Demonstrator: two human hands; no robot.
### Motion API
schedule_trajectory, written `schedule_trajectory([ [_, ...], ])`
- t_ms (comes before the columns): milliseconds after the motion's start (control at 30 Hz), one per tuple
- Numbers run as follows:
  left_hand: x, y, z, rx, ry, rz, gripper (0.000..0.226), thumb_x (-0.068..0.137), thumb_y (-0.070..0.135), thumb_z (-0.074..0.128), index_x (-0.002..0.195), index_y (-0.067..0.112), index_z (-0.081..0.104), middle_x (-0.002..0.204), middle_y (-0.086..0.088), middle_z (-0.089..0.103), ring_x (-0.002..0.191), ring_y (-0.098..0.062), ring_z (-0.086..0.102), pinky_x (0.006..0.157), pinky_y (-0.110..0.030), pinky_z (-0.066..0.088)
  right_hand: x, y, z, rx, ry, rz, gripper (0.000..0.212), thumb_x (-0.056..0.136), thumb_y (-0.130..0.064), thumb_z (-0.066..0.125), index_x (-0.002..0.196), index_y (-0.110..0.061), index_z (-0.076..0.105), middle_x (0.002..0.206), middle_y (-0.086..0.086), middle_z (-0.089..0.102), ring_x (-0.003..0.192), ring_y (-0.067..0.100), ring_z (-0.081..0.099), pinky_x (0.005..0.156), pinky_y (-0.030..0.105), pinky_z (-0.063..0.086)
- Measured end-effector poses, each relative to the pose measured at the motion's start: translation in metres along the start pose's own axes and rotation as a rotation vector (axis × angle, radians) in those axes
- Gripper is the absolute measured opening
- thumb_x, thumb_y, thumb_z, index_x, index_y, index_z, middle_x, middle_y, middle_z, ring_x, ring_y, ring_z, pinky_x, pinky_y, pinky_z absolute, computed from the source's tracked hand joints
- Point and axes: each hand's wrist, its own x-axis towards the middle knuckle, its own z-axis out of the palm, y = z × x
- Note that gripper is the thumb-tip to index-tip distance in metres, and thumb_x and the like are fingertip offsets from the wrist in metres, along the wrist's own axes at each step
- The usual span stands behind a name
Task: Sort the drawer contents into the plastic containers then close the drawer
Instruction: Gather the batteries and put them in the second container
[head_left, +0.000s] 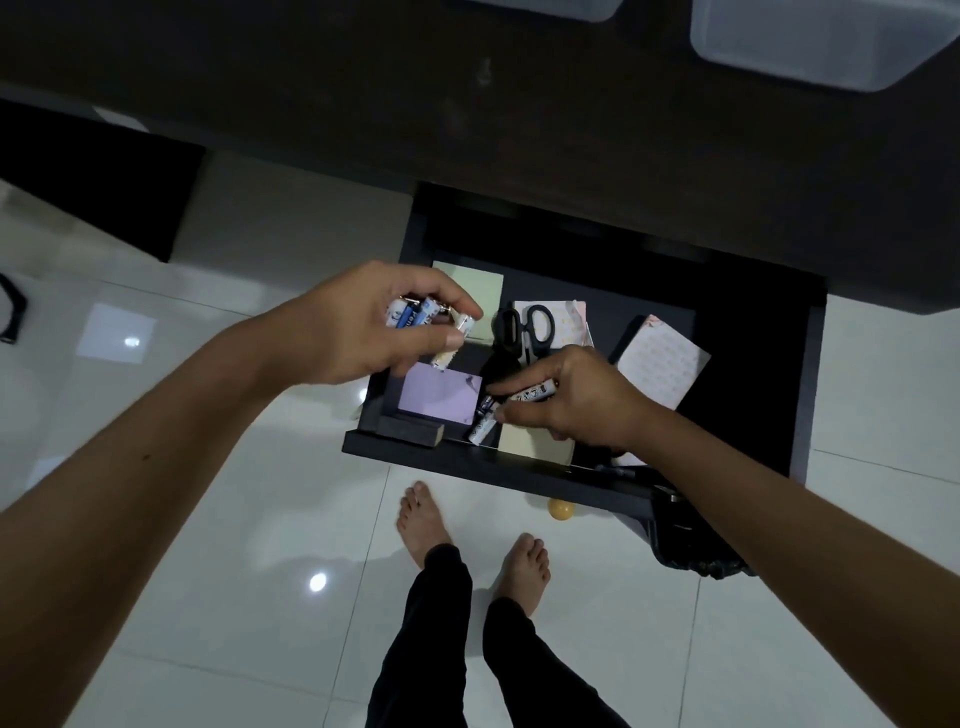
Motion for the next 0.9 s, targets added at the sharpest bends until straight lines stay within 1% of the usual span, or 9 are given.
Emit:
schedule_trajectory([
  [67,-0.002,-0.003,-0.003,-0.028,0.017,-0.009,0.026,0.097,0.024,0.070,0.122,0.030,0.072,0.066,0.022,0.068,0.055,-0.005,0.060,0.053,-0.015,0.048,0.003,-0.005,0.003,-0.164,0.019,-0.038,0.026,0.087,-0.034,0.083,0.113,-0.028,0.081,0.093,-0.020,0.074,0.057,-0.011,0.062,0.064,0.003,0.044],
  [100,-0.004,-0.004,-0.003,-0.045,0.022,-0.009,0.026,0.097,0.024,0.070,0.123,0.030,0.072,0.064,0.019,0.067,0.055,-0.005,0.058,0.053,-0.015,0.048,0.004,-0.007,0.004,-0.231,0.031,-0.063,0.027,0.088,-0.035,0.082,0.114,-0.028,0.080,0.103,-0.018,0.076,0.071,-0.015,0.065,0.075,0.004,0.047],
  [167,-0.005,-0.006,-0.003,-0.074,0.028,-0.016,0.027,0.098,0.024,0.070,0.124,0.030,0.072,0.061,0.017,0.066,0.054,-0.006,0.055,0.054,-0.014,0.047,0.005,-0.006,0.006,-0.322,0.066,-0.124,0.028,0.089,-0.036,0.081,0.115,-0.028,0.080,0.115,-0.011,0.078,0.098,-0.003,0.070,0.095,0.021,0.053],
  [200,-0.006,-0.007,-0.002,-0.086,0.031,-0.021,0.027,0.098,0.024,0.070,0.124,0.031,0.072,0.059,0.017,0.065,0.054,-0.006,0.055,0.054,-0.013,0.046,0.005,-0.004,0.007,-0.343,0.083,-0.151,0.027,0.089,-0.035,0.081,0.115,-0.028,0.080,0.115,-0.009,0.078,0.104,0.005,0.071,0.098,0.026,0.053],
  [333,-0.007,-0.009,-0.002,-0.100,0.032,-0.021,0.026,0.099,0.024,0.070,0.124,0.031,0.071,0.057,0.018,0.064,0.052,-0.004,0.054,0.051,-0.012,0.044,0.005,0.002,0.008,-0.379,0.133,-0.248,0.027,0.089,-0.026,0.081,0.116,-0.027,0.080,0.113,-0.008,0.079,0.101,0.008,0.072,0.092,0.018,0.051],
  [433,-0.007,-0.010,-0.003,-0.107,0.031,-0.026,0.026,0.099,0.024,0.069,0.124,0.031,0.071,0.056,0.016,0.063,0.051,-0.003,0.053,0.052,-0.012,0.044,0.008,0.001,0.008,-0.453,0.127,-0.258,0.027,0.091,-0.025,0.080,0.117,-0.025,0.079,0.112,-0.004,0.080,0.100,0.014,0.073,0.092,0.005,0.034],
  [600,-0.007,-0.012,-0.002,-0.123,0.024,-0.029,0.025,0.099,0.025,0.070,0.122,0.034,0.072,0.056,0.007,0.060,0.053,-0.005,0.053,0.053,-0.015,0.045,0.012,0.000,0.009,-0.458,0.063,-0.275,0.021,0.090,-0.029,0.080,0.111,-0.027,0.081,0.106,-0.008,0.079,0.097,0.014,0.071,0.094,0.031,0.053],
  [733,-0.007,-0.011,-0.002,-0.124,0.022,-0.035,0.024,0.099,0.025,0.070,0.121,0.034,0.072,0.054,0.010,0.060,0.052,-0.004,0.053,0.054,-0.014,0.046,0.011,0.003,0.008,-0.448,0.034,-0.243,0.024,0.087,-0.031,0.083,0.111,-0.026,0.080,0.102,-0.005,0.076,0.098,0.015,0.066,0.087,0.027,0.050],
  [900,-0.007,-0.011,-0.002,-0.119,0.020,-0.033,0.024,0.099,0.026,0.070,0.121,0.035,0.071,0.055,0.009,0.061,0.052,-0.004,0.053,0.053,-0.015,0.046,0.014,0.004,0.008,-0.453,0.004,-0.232,0.028,0.086,-0.034,0.083,0.113,-0.026,0.079,0.104,-0.005,0.074,0.101,0.015,0.064,0.088,0.028,0.050],
])
